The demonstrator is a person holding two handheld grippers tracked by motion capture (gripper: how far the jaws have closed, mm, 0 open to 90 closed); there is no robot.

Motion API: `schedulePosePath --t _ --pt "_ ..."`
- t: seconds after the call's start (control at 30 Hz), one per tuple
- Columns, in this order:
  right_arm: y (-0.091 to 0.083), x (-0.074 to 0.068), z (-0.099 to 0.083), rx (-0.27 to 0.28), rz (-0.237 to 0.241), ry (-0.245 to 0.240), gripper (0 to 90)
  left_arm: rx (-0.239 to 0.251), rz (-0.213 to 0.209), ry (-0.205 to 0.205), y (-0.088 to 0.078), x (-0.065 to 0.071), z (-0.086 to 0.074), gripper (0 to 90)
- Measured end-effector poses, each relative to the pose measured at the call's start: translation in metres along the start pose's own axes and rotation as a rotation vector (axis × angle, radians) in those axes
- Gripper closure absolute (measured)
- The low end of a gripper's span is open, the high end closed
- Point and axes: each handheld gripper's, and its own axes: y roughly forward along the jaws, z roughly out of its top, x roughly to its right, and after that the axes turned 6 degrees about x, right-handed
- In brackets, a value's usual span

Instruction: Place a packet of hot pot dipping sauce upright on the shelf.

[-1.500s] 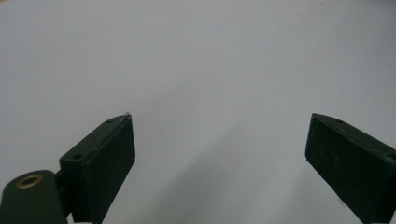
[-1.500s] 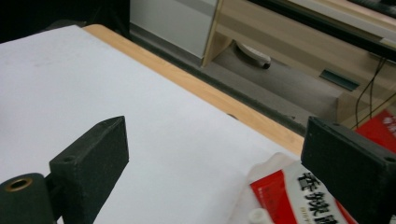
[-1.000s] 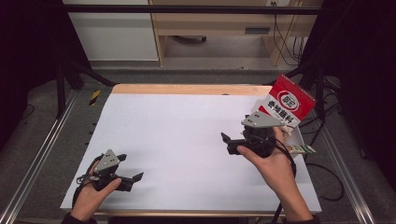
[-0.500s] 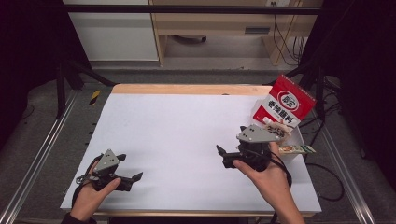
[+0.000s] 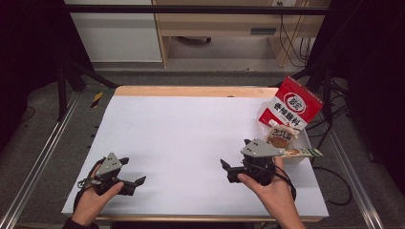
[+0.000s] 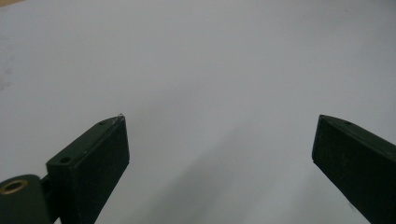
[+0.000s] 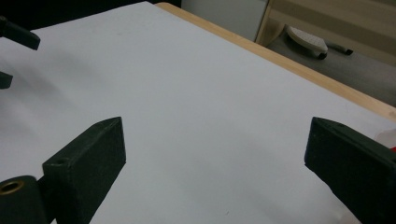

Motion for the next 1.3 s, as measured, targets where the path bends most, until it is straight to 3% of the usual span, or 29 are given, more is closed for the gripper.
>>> schedulePosePath --t 0.33,0.63,1.0,1.17,1.3 --pt "0.021 -0.005 -0.027 -0.057 0.004 0.021 5.8 -0.003 0.013 0.005 0.0 -0.001 0.0 4.1" --pt "0.044 0.001 -0.049 -0.09 -0.013 0.057 6.5 -0.019 0.02 0.01 0.001 -0.003 -0.002 4.2" --pt "0.061 0.02 -0.065 -0.076 -0.041 0.108 6.8 -0.04 0.039 0.01 0.002 -0.006 -0.004 4.5" --pt "0.06 0.025 -0.074 -0.071 -0.063 0.11 6.7 -0.042 0.052 0.006 0.001 -0.008 -0.005 4.6" --pt "0.052 0.031 -0.083 -0.033 -0.089 0.129 6.6 -0.043 0.059 0.014 0.001 -0.009 -0.005 4.9"
